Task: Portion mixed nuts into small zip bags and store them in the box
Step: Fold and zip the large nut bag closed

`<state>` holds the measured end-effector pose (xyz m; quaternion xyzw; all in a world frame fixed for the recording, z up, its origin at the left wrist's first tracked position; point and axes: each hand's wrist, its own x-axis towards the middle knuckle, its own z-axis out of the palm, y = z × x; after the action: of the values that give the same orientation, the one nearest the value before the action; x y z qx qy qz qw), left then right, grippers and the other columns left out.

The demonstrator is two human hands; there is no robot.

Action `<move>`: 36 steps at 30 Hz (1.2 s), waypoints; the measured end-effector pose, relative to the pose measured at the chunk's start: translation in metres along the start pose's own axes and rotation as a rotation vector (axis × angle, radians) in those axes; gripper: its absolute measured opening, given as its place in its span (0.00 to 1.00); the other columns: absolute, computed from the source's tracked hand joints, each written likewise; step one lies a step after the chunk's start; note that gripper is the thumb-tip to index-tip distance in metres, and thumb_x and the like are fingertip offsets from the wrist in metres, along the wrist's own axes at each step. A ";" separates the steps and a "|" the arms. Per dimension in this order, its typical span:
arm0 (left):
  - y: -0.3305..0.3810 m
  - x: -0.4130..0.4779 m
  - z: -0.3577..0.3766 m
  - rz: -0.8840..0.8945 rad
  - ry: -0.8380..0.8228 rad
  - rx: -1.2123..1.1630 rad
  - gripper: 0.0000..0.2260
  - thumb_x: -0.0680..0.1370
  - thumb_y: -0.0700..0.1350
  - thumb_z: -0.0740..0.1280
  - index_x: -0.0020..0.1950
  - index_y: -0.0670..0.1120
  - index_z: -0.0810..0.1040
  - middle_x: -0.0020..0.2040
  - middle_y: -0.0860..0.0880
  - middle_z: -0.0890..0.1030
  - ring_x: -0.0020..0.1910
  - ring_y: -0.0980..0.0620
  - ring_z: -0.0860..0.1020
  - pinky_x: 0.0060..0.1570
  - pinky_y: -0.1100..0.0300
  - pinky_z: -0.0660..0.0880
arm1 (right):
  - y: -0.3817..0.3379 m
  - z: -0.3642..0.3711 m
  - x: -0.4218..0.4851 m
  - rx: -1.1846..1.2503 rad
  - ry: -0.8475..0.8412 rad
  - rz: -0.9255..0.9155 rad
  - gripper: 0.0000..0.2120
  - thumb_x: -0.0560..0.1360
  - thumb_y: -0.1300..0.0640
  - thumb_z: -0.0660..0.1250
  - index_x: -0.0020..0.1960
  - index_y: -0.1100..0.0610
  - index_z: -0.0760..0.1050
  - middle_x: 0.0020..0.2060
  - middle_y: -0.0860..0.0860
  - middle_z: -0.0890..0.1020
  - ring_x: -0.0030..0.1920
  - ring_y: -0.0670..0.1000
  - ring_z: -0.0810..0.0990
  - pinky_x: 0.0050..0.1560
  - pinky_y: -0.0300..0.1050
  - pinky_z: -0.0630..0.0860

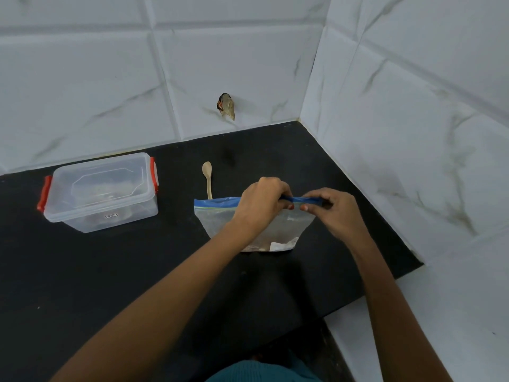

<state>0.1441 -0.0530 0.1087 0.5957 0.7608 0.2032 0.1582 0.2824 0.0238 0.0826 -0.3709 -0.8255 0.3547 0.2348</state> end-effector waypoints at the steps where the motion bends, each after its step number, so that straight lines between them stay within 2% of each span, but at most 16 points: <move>1: 0.000 -0.001 0.000 0.007 -0.005 0.002 0.10 0.76 0.45 0.67 0.55 0.44 0.79 0.52 0.47 0.78 0.50 0.52 0.76 0.50 0.60 0.73 | 0.000 0.000 0.001 -0.043 -0.006 -0.011 0.10 0.70 0.65 0.70 0.52 0.61 0.78 0.44 0.48 0.77 0.44 0.42 0.75 0.42 0.27 0.72; 5: -0.001 -0.005 -0.001 0.045 -0.013 0.028 0.12 0.76 0.45 0.66 0.58 0.44 0.78 0.54 0.47 0.77 0.52 0.51 0.76 0.50 0.61 0.70 | -0.002 0.006 0.001 -0.112 0.057 -0.066 0.08 0.70 0.66 0.70 0.49 0.64 0.79 0.43 0.54 0.80 0.43 0.45 0.76 0.41 0.28 0.71; 9: -0.005 -0.014 -0.003 0.061 0.026 0.106 0.17 0.76 0.46 0.66 0.66 0.49 0.73 0.61 0.48 0.76 0.58 0.50 0.75 0.56 0.58 0.71 | -0.006 0.010 0.000 -0.090 0.108 -0.071 0.07 0.69 0.68 0.70 0.47 0.66 0.79 0.42 0.56 0.81 0.40 0.43 0.74 0.39 0.24 0.70; 14: -0.015 -0.018 -0.010 0.007 0.067 0.133 0.10 0.78 0.46 0.63 0.58 0.47 0.77 0.55 0.49 0.78 0.52 0.53 0.76 0.52 0.59 0.72 | -0.010 0.009 -0.001 -0.098 0.045 -0.015 0.08 0.71 0.67 0.68 0.51 0.63 0.78 0.46 0.53 0.78 0.45 0.43 0.73 0.40 0.23 0.70; 17: -0.014 -0.017 -0.009 0.013 0.064 0.137 0.10 0.79 0.45 0.62 0.58 0.45 0.77 0.54 0.48 0.79 0.52 0.52 0.76 0.55 0.58 0.70 | -0.015 0.003 -0.003 -0.114 -0.022 0.014 0.14 0.72 0.65 0.68 0.57 0.61 0.75 0.49 0.49 0.75 0.51 0.44 0.73 0.45 0.27 0.69; 20: -0.012 -0.016 -0.007 0.008 0.074 0.119 0.09 0.78 0.45 0.63 0.57 0.46 0.78 0.53 0.48 0.79 0.51 0.53 0.76 0.56 0.58 0.71 | -0.023 0.002 -0.002 -0.240 -0.039 -0.087 0.19 0.71 0.62 0.71 0.61 0.60 0.74 0.54 0.51 0.77 0.54 0.46 0.73 0.56 0.39 0.71; 23: -0.011 -0.016 -0.006 0.022 0.085 0.114 0.09 0.78 0.45 0.64 0.57 0.46 0.78 0.53 0.48 0.79 0.51 0.53 0.76 0.52 0.61 0.69 | -0.027 0.010 0.002 -0.438 -0.072 -0.133 0.12 0.73 0.59 0.68 0.56 0.58 0.78 0.51 0.53 0.80 0.52 0.50 0.75 0.57 0.45 0.71; 26: -0.014 -0.018 -0.010 0.018 0.072 0.105 0.12 0.77 0.47 0.65 0.59 0.46 0.77 0.55 0.49 0.79 0.53 0.53 0.76 0.47 0.64 0.66 | -0.028 0.017 0.005 -0.446 -0.017 -0.167 0.09 0.73 0.61 0.68 0.53 0.61 0.80 0.46 0.55 0.82 0.49 0.52 0.76 0.55 0.48 0.72; 28: -0.018 -0.021 -0.015 0.024 0.052 0.128 0.17 0.76 0.48 0.66 0.64 0.46 0.74 0.59 0.49 0.77 0.57 0.53 0.75 0.52 0.62 0.68 | -0.028 0.021 0.005 -0.440 0.011 -0.194 0.08 0.72 0.64 0.69 0.51 0.63 0.80 0.44 0.57 0.82 0.48 0.54 0.76 0.55 0.50 0.72; 30: -0.023 -0.024 -0.019 0.021 0.039 0.159 0.18 0.76 0.49 0.66 0.65 0.46 0.73 0.61 0.49 0.76 0.59 0.53 0.75 0.54 0.62 0.69 | -0.028 0.021 0.004 -0.428 0.029 -0.181 0.08 0.71 0.65 0.69 0.50 0.63 0.80 0.43 0.57 0.82 0.47 0.52 0.76 0.54 0.48 0.71; 33: -0.032 -0.030 -0.023 -0.008 0.041 0.181 0.13 0.77 0.48 0.64 0.60 0.47 0.76 0.57 0.50 0.78 0.54 0.54 0.76 0.48 0.64 0.68 | -0.029 0.018 0.004 -0.388 0.013 -0.135 0.08 0.72 0.64 0.69 0.51 0.62 0.80 0.46 0.55 0.81 0.46 0.46 0.71 0.49 0.40 0.69; 34: -0.033 -0.032 -0.023 -0.018 0.061 0.182 0.11 0.78 0.48 0.64 0.58 0.47 0.77 0.55 0.50 0.79 0.52 0.54 0.76 0.47 0.64 0.68 | -0.030 0.018 0.004 -0.372 -0.019 -0.109 0.09 0.72 0.63 0.68 0.52 0.62 0.79 0.48 0.55 0.81 0.48 0.45 0.71 0.50 0.39 0.69; 36: -0.034 -0.032 -0.022 -0.048 0.099 0.153 0.09 0.77 0.47 0.65 0.54 0.47 0.79 0.52 0.51 0.80 0.49 0.54 0.77 0.45 0.62 0.70 | -0.032 0.016 0.005 -0.360 -0.092 -0.058 0.13 0.73 0.60 0.67 0.57 0.59 0.76 0.53 0.54 0.78 0.53 0.47 0.72 0.56 0.43 0.70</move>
<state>0.1122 -0.0942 0.1109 0.5768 0.7951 0.1698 0.0793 0.2543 0.0057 0.0974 -0.3664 -0.8959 0.2107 0.1366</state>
